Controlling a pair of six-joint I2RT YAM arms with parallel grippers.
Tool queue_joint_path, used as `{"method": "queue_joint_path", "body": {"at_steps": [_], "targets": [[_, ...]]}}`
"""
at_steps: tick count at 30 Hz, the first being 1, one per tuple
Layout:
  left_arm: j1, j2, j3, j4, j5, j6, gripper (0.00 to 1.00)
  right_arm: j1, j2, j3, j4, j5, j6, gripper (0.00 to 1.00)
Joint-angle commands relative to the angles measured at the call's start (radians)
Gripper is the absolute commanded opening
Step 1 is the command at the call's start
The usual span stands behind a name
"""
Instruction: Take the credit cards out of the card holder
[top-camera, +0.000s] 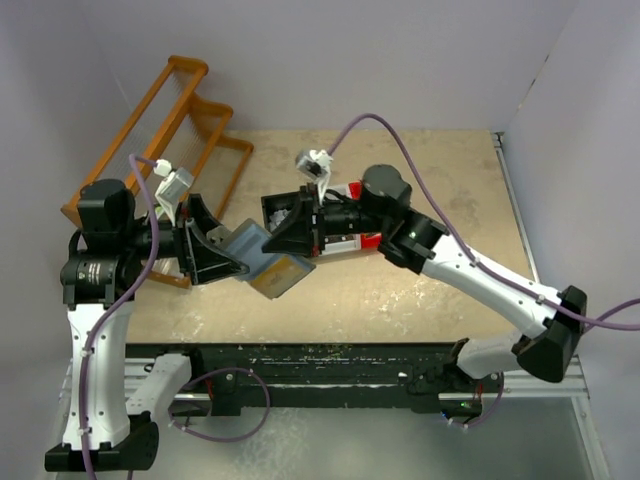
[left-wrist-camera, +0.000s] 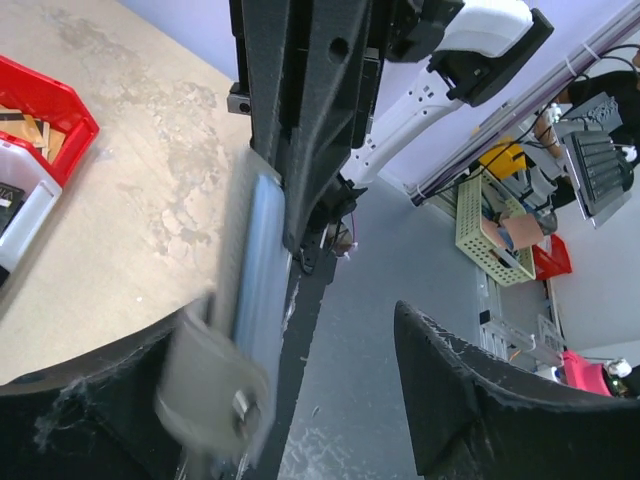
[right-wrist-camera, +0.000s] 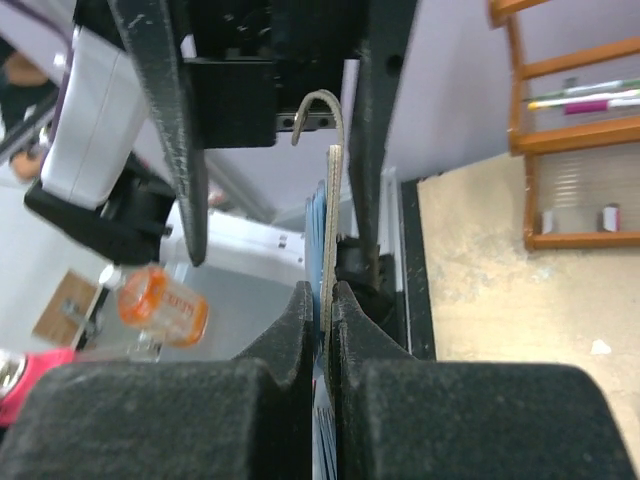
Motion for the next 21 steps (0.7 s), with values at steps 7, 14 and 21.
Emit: {"method": "queue_joint_path", "body": {"at_steps": [7,14,21], "targets": [[-0.005,-0.155,-0.135,0.398,-0.057,-0.342,0.75,0.018,-0.198,-0.435,0.985,0.449,0.513,0.00],[-0.003,-0.189,-0.206,0.555,-0.089,-0.503,0.68,0.116,-0.153,-0.489,1.121,0.590,0.538,0.00],[-0.004,-0.189,-0.186,0.428,-0.169,-0.372,0.67,0.164,-0.120,-0.526,1.277,0.659,0.570,0.00]]}}
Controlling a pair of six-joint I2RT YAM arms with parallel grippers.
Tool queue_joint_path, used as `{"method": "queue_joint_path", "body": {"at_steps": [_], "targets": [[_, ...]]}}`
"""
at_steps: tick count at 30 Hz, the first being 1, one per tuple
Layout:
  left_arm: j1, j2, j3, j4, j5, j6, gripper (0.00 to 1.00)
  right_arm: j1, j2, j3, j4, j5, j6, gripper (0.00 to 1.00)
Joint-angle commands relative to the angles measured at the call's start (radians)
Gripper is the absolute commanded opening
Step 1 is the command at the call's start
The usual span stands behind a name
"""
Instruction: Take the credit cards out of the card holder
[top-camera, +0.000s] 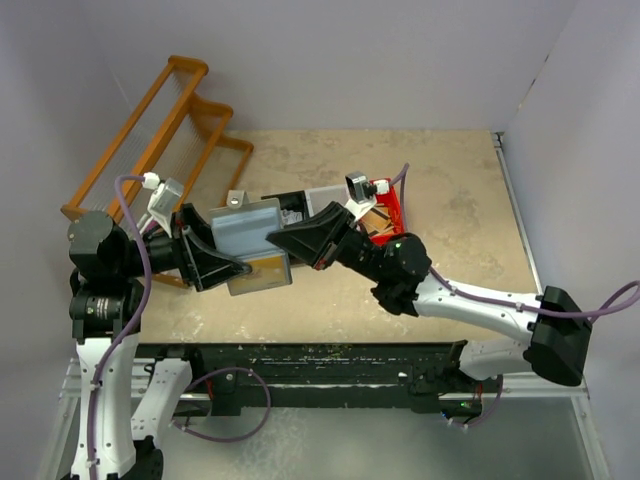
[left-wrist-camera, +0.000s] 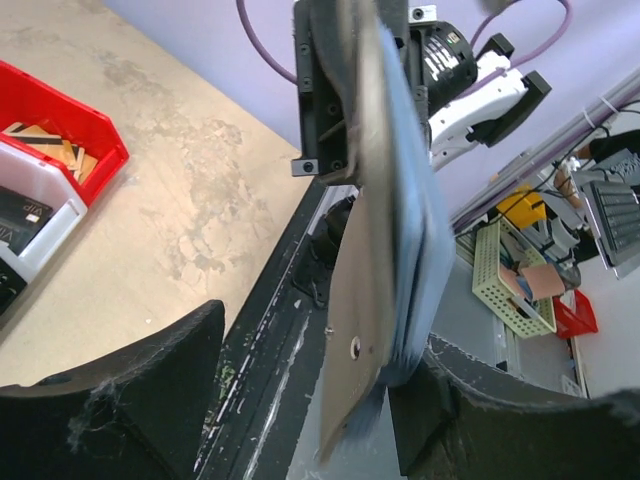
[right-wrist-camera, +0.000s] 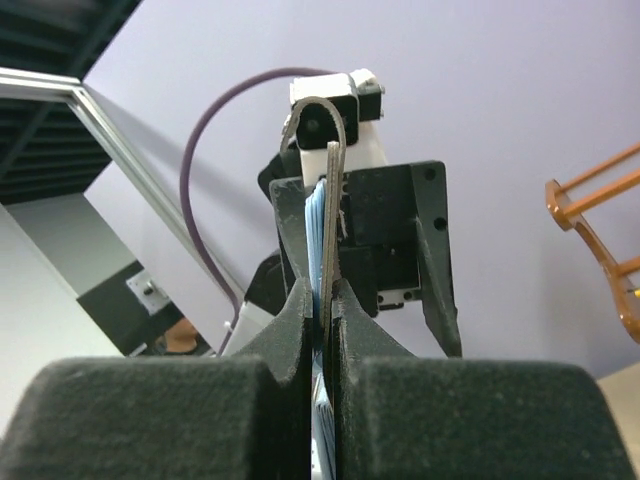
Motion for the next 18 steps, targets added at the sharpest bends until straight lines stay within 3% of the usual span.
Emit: {"method": "queue_joint_path", "body": {"at_steps": [1,4,7,10,14,15,16,18], "targets": [[-0.004,-0.005,0.019,-0.024,-0.066,0.048,0.67,0.019,-0.009,0.006,0.226,0.108,0.034,0.00],[-0.004,-0.013,-0.006,0.050,-0.025,-0.044,0.64,0.038,-0.015,-0.011,0.258,0.166,0.015,0.00],[-0.004,-0.024,-0.044,0.159,0.018,-0.179,0.55,0.073,-0.010,-0.027,0.285,0.243,-0.030,0.00],[-0.003,-0.035,-0.057,0.239,0.032,-0.263,0.39,0.099,0.011,-0.032,0.319,0.294,-0.057,0.00],[-0.004,-0.017,-0.022,0.218,0.023,-0.262,0.13,0.106,0.030,-0.020,0.267,0.267,-0.091,0.01],[-0.004,-0.009,-0.011,0.198,0.022,-0.248,0.10,0.104,0.027,-0.018,0.223,0.220,-0.100,0.12],[-0.004,0.001,0.005,0.154,0.019,-0.215,0.08,0.093,0.012,-0.017,0.182,0.185,-0.113,0.31],[-0.004,0.024,0.043,0.052,0.010,-0.135,0.06,0.049,-0.022,-0.008,0.084,0.078,-0.162,0.47]]}}
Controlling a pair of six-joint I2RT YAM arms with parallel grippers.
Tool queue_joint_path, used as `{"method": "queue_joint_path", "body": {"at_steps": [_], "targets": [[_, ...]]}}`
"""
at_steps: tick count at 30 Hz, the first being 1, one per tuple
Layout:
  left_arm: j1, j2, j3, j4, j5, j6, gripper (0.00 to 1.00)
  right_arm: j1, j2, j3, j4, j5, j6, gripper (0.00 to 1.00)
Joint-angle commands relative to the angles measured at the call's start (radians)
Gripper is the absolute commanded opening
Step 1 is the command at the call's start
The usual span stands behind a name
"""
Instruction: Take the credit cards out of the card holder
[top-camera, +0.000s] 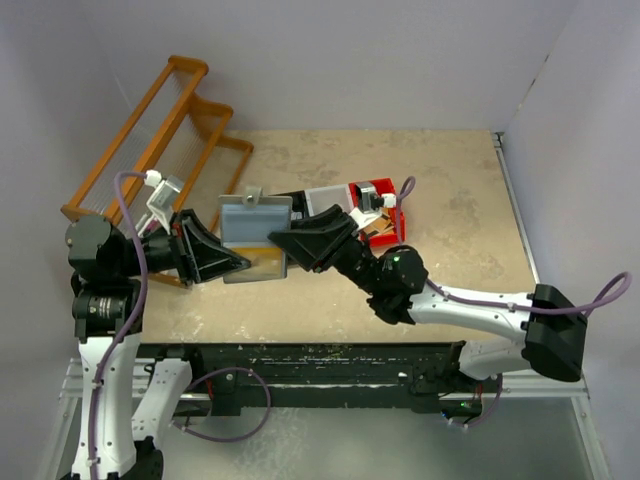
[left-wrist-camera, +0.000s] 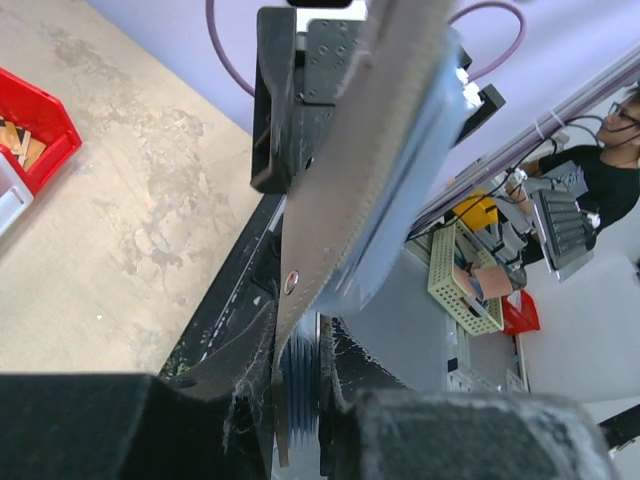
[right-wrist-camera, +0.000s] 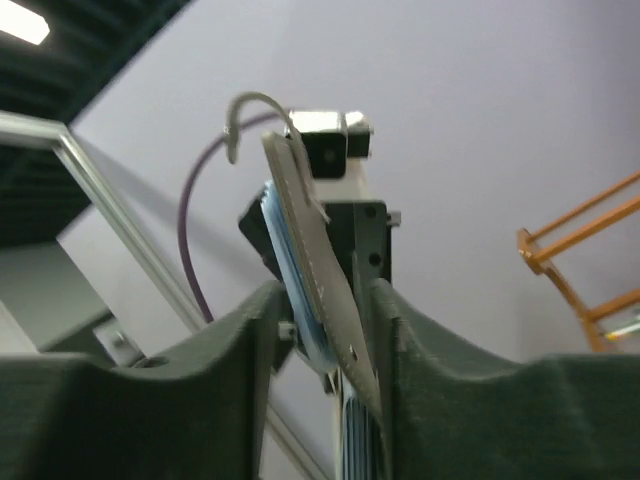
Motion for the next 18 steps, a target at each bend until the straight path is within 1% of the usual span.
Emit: {"method": "queue_joint_path", "body": {"at_steps": [1,2,3,5,8,11,15,17,18], "targets": [[-0.004,0.051,0.099,-0.148,-0.027,0.124,0.05,-0.065,-0.075,0.056,-0.148,-0.213,-0.097,0.53],[-0.004,0.060,0.114,-0.193,-0.027,0.163,0.05,-0.101,-0.088,0.077,-0.219,-0.282,-0.113,0.60],[-0.004,0.067,0.125,-0.225,-0.023,0.189,0.05,-0.129,-0.097,0.109,-0.292,-0.359,-0.134,0.64],[-0.004,0.079,0.141,-0.277,-0.018,0.237,0.05,-0.170,-0.107,0.202,-0.480,-0.477,-0.202,0.66],[-0.004,0.093,0.151,-0.322,-0.019,0.275,0.05,-0.176,-0.093,0.363,-0.802,-0.521,-0.357,0.66],[-0.004,0.121,0.166,-0.385,-0.017,0.319,0.05,-0.176,-0.042,0.498,-1.031,-0.545,-0.464,0.62],[-0.004,0.146,0.191,-0.435,0.001,0.362,0.05,-0.176,0.025,0.647,-1.250,-0.553,-0.594,0.48],[-0.004,0.151,0.205,-0.453,-0.004,0.380,0.05,-0.177,0.059,0.720,-1.365,-0.563,-0.656,0.47],[-0.003,0.153,0.213,-0.462,-0.005,0.387,0.06,-0.176,0.076,0.756,-1.422,-0.559,-0.689,0.50]]}}
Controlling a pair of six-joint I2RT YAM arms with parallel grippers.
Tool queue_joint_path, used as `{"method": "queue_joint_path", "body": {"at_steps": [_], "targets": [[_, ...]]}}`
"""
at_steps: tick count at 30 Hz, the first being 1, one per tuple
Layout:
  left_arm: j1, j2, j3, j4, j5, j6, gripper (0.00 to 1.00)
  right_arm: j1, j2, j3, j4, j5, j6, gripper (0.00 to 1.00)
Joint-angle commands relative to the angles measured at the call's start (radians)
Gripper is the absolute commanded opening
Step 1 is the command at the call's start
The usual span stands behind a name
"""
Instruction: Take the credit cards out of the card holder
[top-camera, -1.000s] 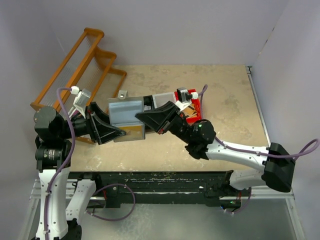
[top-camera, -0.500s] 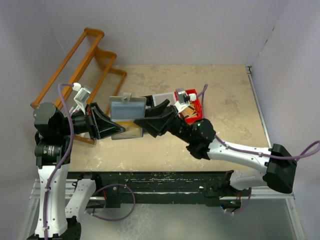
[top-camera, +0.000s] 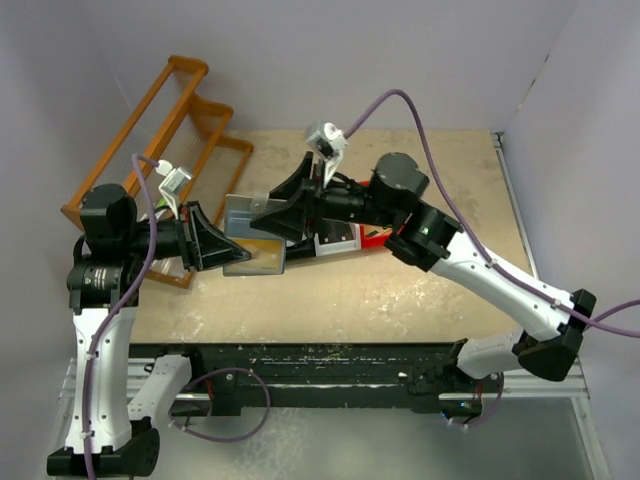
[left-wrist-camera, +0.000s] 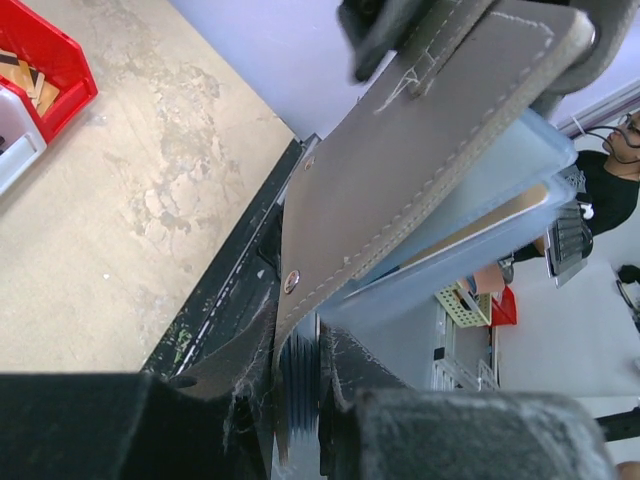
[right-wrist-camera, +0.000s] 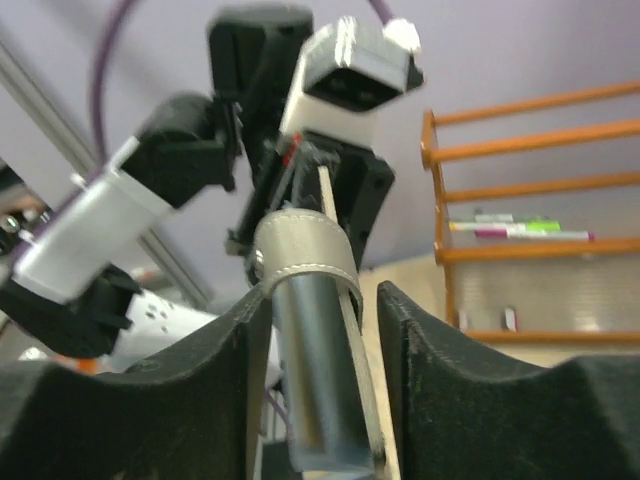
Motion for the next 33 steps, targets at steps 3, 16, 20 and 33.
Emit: {"method": "queue_joint_path", "body": {"at_steps": [3,16,20,33], "targets": [[-0.003,0.011,0.078,-0.058,0.012,0.087,0.05,0.001,0.110,0.219,-0.466,-0.007,-0.262,0.56],[-0.003,0.018,0.080,-0.114,0.019,0.144,0.06,0.001,0.095,0.222,-0.448,0.035,-0.315,0.30],[-0.003,0.027,0.084,-0.168,-0.002,0.227,0.16,0.001,0.063,0.197,-0.366,0.046,-0.265,0.02],[-0.003,-0.079,-0.033,0.199,0.012,-0.055,0.74,0.018,-0.188,-0.463,0.718,0.380,0.378,0.00]]}}
